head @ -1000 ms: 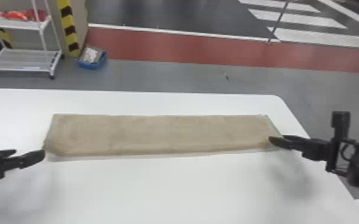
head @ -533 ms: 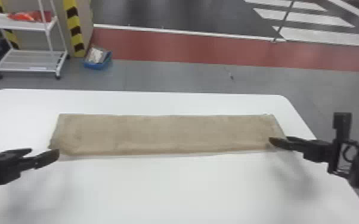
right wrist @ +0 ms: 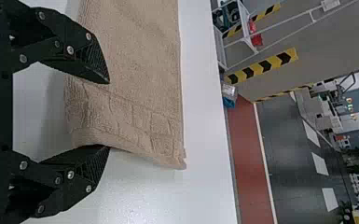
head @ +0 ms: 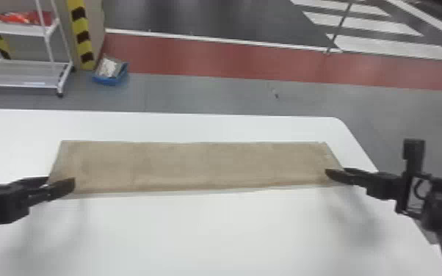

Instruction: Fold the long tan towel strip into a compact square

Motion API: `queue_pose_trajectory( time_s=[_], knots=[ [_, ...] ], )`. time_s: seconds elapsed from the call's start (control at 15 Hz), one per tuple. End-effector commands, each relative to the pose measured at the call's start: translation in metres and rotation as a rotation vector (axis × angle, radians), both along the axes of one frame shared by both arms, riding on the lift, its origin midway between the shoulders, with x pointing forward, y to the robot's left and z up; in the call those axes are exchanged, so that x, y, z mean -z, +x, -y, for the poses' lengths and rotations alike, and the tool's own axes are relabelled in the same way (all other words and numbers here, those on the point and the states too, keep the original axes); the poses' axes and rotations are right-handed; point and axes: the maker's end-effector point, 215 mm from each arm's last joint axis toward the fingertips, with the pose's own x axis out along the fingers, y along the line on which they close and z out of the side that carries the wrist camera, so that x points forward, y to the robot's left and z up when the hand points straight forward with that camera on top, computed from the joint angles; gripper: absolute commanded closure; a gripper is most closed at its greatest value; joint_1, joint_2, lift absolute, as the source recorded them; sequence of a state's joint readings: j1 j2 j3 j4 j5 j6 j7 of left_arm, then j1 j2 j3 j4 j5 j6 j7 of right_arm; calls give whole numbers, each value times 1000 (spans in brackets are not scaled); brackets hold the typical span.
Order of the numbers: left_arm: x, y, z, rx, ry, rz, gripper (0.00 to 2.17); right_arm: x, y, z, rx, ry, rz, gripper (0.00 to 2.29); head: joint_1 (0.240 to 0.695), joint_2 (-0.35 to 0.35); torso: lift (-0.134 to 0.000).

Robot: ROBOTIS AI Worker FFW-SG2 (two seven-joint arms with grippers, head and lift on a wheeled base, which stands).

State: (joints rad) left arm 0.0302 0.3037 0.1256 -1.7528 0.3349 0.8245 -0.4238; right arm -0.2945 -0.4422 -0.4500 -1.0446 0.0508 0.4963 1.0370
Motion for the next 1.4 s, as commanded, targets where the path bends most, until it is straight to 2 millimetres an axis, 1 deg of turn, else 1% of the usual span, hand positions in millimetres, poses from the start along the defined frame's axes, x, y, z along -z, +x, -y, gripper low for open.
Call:
queue_pose_trajectory(
  time_s=[0.0, 0.07, 0.13, 0.2, 0.27, 0.33, 0.6, 0.67, 0.73, 0.87, 0.93, 1.0, 1.13, 1.33],
  knots=[
    [9, -7, 5, 9, 7, -34, 1713, -1, 0, 2, 1, -4, 3, 586, 695, -220, -124],
    [18, -15, 3, 2, 19, -83, 2142, -1, 0, 2, 1, -4, 3, 586, 695, -223, -124],
    [13, -17, 6, 14, 21, -75, 2142, -4, 1, 3, -2, -7, 9, 610, 695, -225, -124],
    [8, -20, 8, 22, 28, -64, 2142, -7, 2, 2, -8, -2, 15, 775, 695, -226, -124],
    [3, -22, 10, 28, 35, -53, 2142, -7, 2, 2, -11, -6, 16, 893, 695, -231, -124],
    [-2, -21, 9, 27, 38, -42, 2142, -8, 2, 0, -18, -1, 16, 940, 695, -233, -124],
    [-9, -24, 10, 26, 42, -41, 2142, -12, -3, -3, -38, 19, 17, 944, 695, -233, -124],
    [-12, -26, 11, 29, 43, -46, 2142, -11, -8, -1, -36, 23, 13, 944, 695, -232, -124],
    [-15, -28, 13, 33, 44, -43, 2142, -14, -12, 2, -29, 29, 18, 947, 695, -233, -124],
    [-14, -33, 12, 34, 49, -46, 2142, -9, -24, 5, -19, 43, 0, 944, 695, -238, -124],
    [-14, -38, 2, 20, 56, -56, 2142, -13, -30, 9, -9, 56, -3, 947, 695, -243, -124],
    [-16, -39, 0, 20, 59, -55, 2142, -11, -37, 10, -3, 73, -16, 944, 695, -249, -124],
    [-24, -48, -15, 2, 65, -58, 2142, -16, -48, 9, -1, 86, -29, 944, 695, -248, -124],
    [-25, -65, -26, -10, 74, -65, 2142, -22, -61, 14, 11, 108, -36, 944, 695, -241, -124]
  ],
)
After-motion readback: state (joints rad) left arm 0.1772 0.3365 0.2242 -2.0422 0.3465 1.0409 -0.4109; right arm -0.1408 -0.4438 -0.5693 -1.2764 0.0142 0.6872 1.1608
